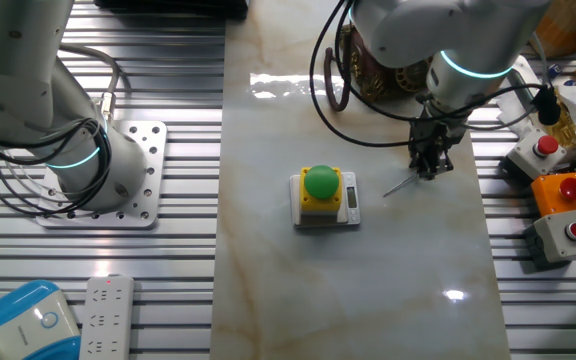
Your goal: Dial a number on an old rotary phone
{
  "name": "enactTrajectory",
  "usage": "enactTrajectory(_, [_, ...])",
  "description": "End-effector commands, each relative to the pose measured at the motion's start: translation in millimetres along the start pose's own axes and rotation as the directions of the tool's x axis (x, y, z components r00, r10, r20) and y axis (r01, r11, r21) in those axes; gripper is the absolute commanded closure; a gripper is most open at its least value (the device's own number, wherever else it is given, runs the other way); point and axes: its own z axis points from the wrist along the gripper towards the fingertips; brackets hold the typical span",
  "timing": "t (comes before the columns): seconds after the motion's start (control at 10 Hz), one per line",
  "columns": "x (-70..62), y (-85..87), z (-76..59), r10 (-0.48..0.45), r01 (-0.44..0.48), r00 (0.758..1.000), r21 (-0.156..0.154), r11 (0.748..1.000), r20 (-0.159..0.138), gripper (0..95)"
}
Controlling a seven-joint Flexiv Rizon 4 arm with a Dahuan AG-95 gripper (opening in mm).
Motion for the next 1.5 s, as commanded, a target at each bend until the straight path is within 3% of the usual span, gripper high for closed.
enactTrajectory(0.1, [3.7,0.1,0.4,-0.007,0.007,1.0,0.003,1.0,-0.003,76.0])
enactTrajectory(1.5, [13.0,-2.0,0.3,0.009,-0.009,1.0,-0.001,1.0,0.0,76.0])
